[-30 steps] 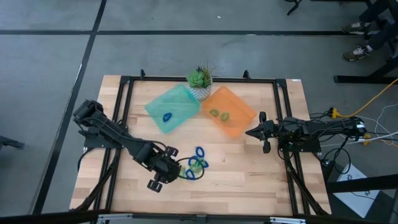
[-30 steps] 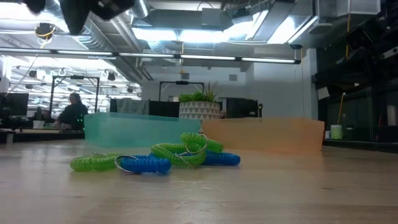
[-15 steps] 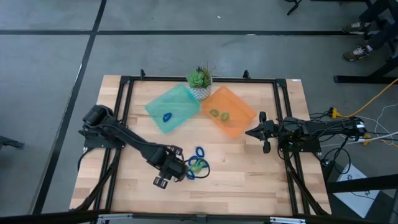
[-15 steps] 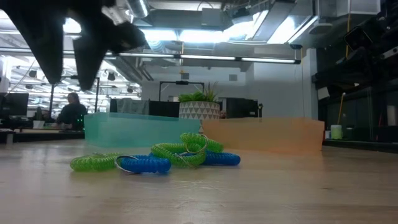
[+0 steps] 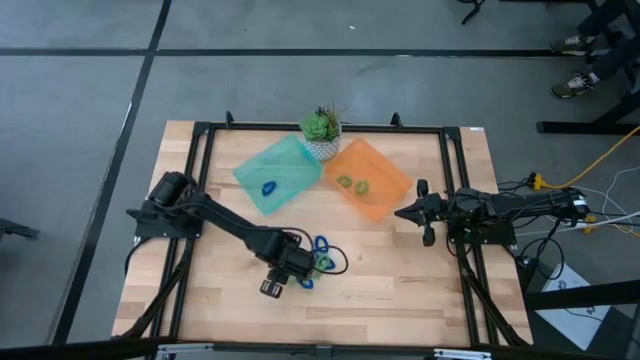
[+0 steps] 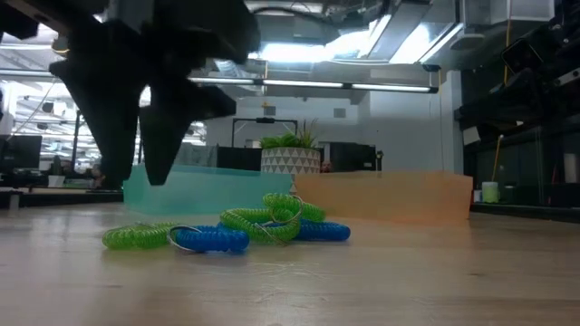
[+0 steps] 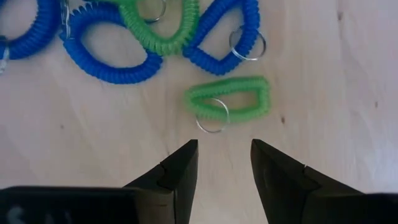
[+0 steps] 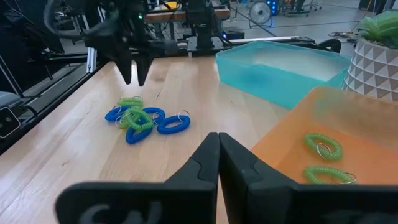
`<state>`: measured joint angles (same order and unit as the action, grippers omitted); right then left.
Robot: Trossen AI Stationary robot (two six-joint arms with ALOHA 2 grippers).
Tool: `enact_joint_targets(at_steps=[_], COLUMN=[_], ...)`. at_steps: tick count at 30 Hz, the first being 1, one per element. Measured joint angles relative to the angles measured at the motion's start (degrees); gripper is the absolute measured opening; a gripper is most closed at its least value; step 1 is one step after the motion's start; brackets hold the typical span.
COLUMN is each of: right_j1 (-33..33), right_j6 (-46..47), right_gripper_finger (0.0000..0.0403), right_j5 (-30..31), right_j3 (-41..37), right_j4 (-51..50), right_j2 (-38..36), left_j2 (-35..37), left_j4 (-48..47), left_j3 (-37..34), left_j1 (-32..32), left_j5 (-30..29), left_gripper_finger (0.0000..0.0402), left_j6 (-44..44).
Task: Sort spring keychains
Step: Put the green spring keychain into the orange bin
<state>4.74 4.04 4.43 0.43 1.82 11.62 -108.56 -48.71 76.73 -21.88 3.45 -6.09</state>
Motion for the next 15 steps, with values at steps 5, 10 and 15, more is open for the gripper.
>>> enact_joint_targets(at_steps=[5, 10, 15], right_j1=[0.0, 0.0, 0.0], right_j6=[0.0, 0.0, 0.0], right_gripper_finger=[0.0007, 0.0007, 0.0007], right_j5=[0.0, 0.0, 0.0], right_j3=[0.0, 0.0, 0.0], right_j4=[0.0, 0.0, 0.0], right_j2=[0.0, 0.0, 0.0], left_j2=[-2.5, -3.4, -3.4], left_j4=[2.9, 4.2, 4.4], left_j3=[0.0, 0.0, 0.0], left_j1=[0.8, 1.6, 1.8], left_j5=[2.6, 3.1, 0.0], left_gripper_finger=[0.0143, 0.0143, 0.0143], left_j6=[0.3, 0.4, -2.1])
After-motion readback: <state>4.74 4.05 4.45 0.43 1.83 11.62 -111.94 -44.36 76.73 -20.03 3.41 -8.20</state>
